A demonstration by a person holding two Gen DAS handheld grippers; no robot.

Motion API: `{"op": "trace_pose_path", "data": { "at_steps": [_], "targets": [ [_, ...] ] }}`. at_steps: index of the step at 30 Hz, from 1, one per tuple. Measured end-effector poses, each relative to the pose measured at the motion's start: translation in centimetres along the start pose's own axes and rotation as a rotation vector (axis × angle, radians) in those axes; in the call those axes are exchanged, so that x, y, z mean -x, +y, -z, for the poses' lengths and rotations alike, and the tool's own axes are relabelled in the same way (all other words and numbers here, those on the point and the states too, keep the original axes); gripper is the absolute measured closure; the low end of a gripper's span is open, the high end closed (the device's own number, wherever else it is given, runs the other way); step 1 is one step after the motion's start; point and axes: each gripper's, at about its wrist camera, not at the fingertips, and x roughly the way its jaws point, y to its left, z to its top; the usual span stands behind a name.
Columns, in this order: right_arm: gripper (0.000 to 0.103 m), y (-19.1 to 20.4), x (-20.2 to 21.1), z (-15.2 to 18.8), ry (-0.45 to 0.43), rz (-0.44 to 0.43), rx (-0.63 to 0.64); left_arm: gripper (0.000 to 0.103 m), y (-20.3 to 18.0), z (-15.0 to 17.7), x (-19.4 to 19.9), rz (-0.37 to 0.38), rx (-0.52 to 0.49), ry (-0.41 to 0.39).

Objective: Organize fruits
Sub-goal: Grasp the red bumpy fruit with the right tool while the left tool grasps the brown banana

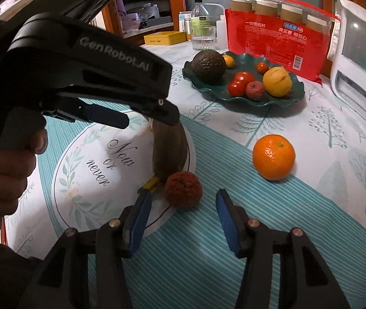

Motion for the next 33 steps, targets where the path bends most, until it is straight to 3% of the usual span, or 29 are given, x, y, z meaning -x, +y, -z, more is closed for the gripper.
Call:
{"op": "trace_pose_path", "data": {
  "at_steps": [9, 21, 23, 33],
  "targets": [
    [0.057, -1.1, -0.9, 0.1, -0.015, -0.034, -0.028, 0.043, -0.5, -0.3, -1.6, -0.012, 0.017, 0.006],
    [0.066, -1.5, -1.3, -0.3, -0.024, -0.068, -0.051, 0.049, -2.0, -0.5, -3.0, -0.086, -0.029, 0.007],
    [0.070, -1.5, -1.4, -0.3, -0.025, -0.066, -0.059, 0.048, -2.4, -0.5, -3.2, -0.106, -0.045, 0.013],
    [0.071, -1.7, -1.0, -0.2, -0.010, -0.039, -0.065, 0.048, -4.6, -0.8, -3.6, -0.235, -0.155, 0.061]
  ]
}}
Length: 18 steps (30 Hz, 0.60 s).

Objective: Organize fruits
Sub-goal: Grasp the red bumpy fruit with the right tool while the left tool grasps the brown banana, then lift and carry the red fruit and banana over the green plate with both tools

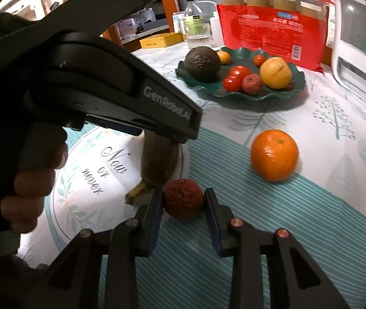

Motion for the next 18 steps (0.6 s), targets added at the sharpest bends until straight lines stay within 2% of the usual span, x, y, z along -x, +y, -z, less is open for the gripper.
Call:
{"op": "trace_pose_path", "data": {
  "at_steps": [9, 18],
  "targets": [
    [0.071, -1.5, 1.4, 0.6, 0.004, 0.076, -0.041, 0.046, -2.0, -0.1, -0.4, -0.106, -0.109, 0.033],
    [0.071, -2.1, 2.4, 0.9, 0.010, 0.111, -0.078, 0.051, -1.2, 0.3, 0.0, -0.049, -0.063, 0.046]
  ]
}}
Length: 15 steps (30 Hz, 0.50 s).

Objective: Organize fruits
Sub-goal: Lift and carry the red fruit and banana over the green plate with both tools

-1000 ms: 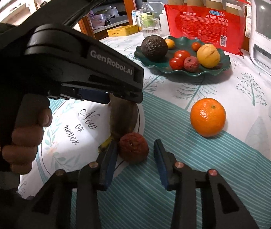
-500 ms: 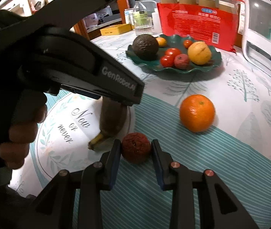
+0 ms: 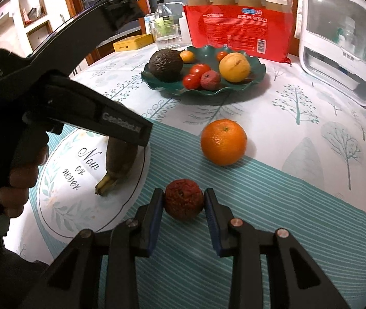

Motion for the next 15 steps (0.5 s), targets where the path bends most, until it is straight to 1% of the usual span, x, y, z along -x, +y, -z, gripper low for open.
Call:
{"op": "trace_pose_path", "data": {
  "at_steps": [4, 7, 13, 15],
  "targets": [
    [0.071, 0.2, 0.2, 0.0, 0.001, 0.000, -0.014, 0.058, 1.4, 0.6, 0.0, 0.083, 0.053, 0.024],
    [0.071, 0.6, 0.4, -0.1, 0.001, -0.007, -0.022, 0.062, 2.4, 1.1, 0.0, 0.136, 0.084, 0.030],
    [0.071, 1.7, 0.6, -0.3, 0.000, -0.005, -0.009, 0.066, 4.8, 1.6, 0.1, 0.236, 0.139, 0.015],
    [0.071, 2.0, 0.6, -0.4, 0.000, -0.004, -0.006, 0.068, 5.3, 1.9, 0.4, 0.257, 0.146, 0.007]
  ]
}}
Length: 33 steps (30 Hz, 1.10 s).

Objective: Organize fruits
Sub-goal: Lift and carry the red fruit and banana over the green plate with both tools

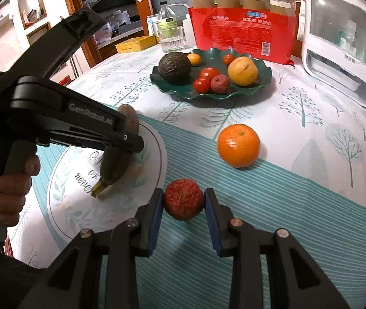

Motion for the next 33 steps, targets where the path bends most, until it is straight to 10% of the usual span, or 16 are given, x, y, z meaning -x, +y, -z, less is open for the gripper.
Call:
{"op": "trace_pose_path", "data": {
  "at_steps": [20, 33],
  "targets": [
    [0.071, 3.5, 0.7, -1.5, -0.039, 0.029, -0.029, 0.071, 5.7, -0.9, 6.3, 0.152, 0.000, -0.126],
    [0.071, 3.7, 0.5, -6.9, -0.114, 0.082, -0.062, 0.071, 6.6, -7.2, 9.7, 0.151, -0.075, -0.206]
  ]
}}
